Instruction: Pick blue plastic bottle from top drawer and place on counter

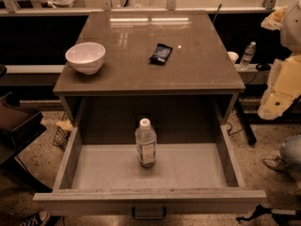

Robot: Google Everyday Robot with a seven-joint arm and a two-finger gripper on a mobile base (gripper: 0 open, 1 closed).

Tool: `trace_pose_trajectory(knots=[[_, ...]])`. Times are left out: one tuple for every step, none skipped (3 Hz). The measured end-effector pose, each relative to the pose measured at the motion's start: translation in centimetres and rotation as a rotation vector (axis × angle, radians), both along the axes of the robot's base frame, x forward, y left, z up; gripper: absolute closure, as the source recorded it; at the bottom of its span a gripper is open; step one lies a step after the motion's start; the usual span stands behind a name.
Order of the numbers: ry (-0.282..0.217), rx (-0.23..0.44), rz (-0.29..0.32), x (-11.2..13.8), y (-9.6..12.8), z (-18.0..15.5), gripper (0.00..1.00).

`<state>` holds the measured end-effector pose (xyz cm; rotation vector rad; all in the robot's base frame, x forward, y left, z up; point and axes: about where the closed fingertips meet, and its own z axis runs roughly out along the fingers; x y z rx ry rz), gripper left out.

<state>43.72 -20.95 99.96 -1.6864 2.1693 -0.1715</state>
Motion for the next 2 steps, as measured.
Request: trace_pose_trajectory(knots=[[0.000,0.000,0.000,0.0,0.0,0.0,0.00],[-0.010,0.050,0.013,0.5,0.4,-1.1,0.00]])
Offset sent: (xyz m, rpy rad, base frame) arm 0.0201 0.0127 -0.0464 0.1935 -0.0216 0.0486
